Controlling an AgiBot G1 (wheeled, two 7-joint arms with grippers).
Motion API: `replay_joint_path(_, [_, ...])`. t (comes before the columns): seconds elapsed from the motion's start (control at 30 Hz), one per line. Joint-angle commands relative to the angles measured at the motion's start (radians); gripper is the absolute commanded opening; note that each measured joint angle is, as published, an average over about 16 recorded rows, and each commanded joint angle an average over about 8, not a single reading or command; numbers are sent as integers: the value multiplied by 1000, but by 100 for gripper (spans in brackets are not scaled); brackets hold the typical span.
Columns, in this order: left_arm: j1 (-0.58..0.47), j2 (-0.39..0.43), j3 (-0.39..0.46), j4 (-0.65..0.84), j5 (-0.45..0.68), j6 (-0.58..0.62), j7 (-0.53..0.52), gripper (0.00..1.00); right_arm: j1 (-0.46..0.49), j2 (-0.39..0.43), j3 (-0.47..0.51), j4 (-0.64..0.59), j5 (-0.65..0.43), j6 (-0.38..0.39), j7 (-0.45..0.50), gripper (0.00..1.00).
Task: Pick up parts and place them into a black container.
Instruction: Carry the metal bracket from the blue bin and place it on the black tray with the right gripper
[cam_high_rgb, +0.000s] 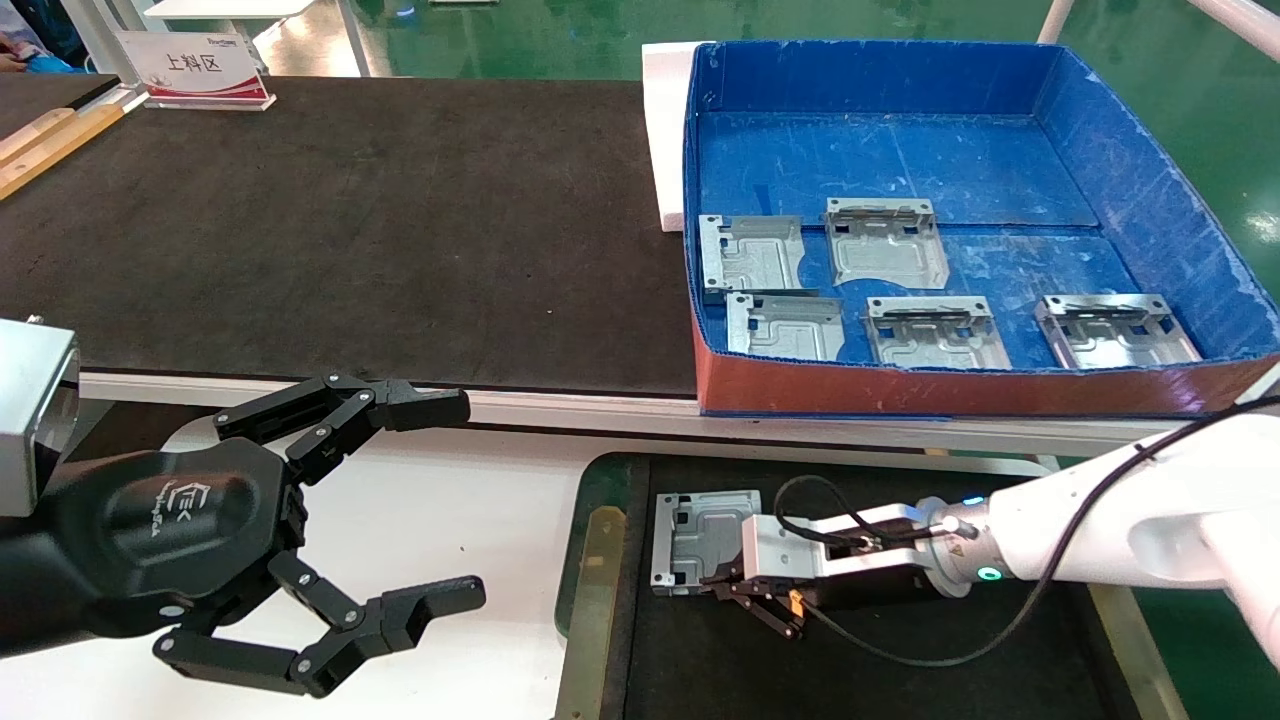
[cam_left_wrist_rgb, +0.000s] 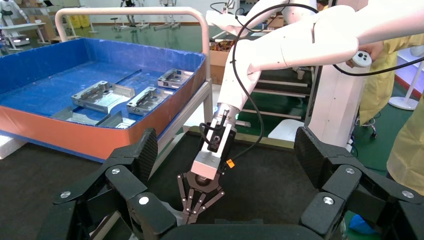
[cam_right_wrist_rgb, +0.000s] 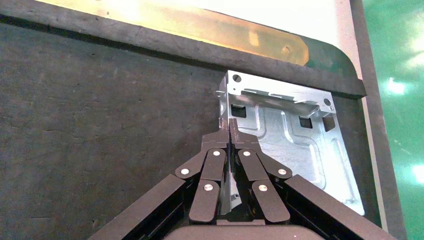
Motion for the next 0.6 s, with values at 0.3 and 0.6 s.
replay_joint_path(0.3, [0,0,0,0,0,0,0,100,-2,-5,3,-16,5,1,-9,0])
replay_joint_path(0.6, [0,0,0,0,0,0,0,100,0,-16,4,-27,7,5,-10,0])
